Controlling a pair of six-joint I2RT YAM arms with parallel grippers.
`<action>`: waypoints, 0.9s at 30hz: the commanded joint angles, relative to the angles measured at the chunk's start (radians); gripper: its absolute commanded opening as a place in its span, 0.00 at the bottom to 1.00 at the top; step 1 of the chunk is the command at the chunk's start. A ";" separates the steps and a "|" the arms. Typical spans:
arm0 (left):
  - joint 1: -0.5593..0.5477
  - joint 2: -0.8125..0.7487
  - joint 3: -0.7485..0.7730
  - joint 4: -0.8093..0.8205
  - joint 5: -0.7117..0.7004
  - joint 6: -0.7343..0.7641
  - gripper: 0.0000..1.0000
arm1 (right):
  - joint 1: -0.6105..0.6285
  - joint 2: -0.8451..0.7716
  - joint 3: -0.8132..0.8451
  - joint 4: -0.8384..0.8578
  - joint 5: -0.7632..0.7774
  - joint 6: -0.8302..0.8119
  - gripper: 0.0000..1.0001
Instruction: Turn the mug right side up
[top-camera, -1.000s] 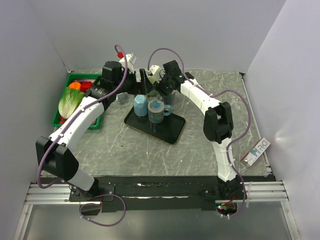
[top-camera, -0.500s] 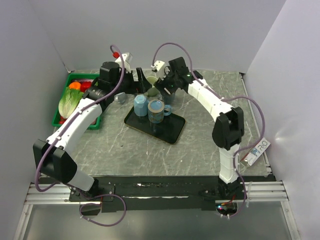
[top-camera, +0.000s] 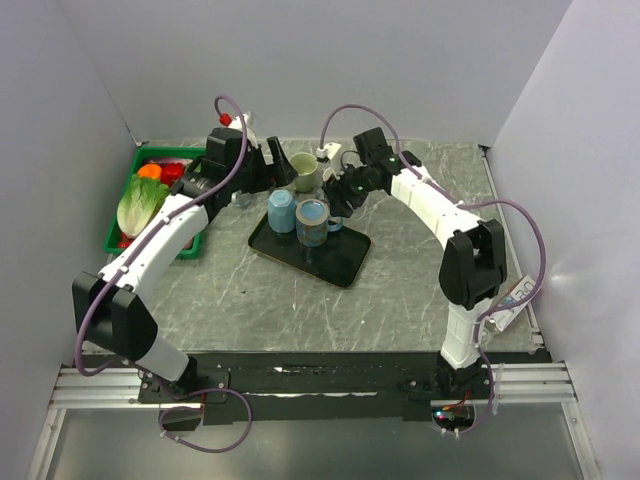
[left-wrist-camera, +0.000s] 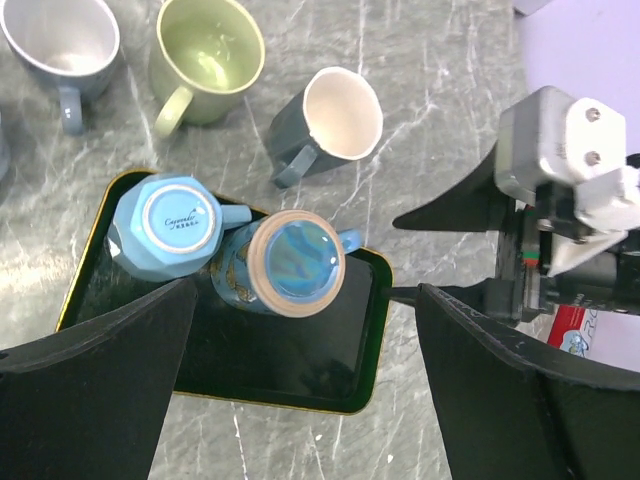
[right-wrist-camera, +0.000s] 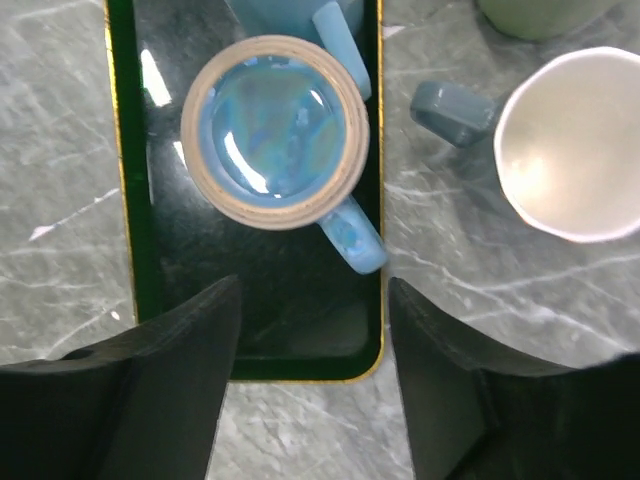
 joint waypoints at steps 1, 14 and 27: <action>0.004 0.014 0.032 -0.010 -0.013 -0.047 0.96 | -0.014 0.052 0.060 -0.015 -0.109 -0.004 0.61; 0.004 0.034 0.048 -0.043 0.008 -0.033 0.96 | -0.012 0.174 0.120 -0.003 -0.098 -0.079 0.57; 0.004 0.052 0.044 -0.039 0.039 -0.031 0.96 | 0.006 0.131 0.025 -0.015 -0.112 -0.096 0.48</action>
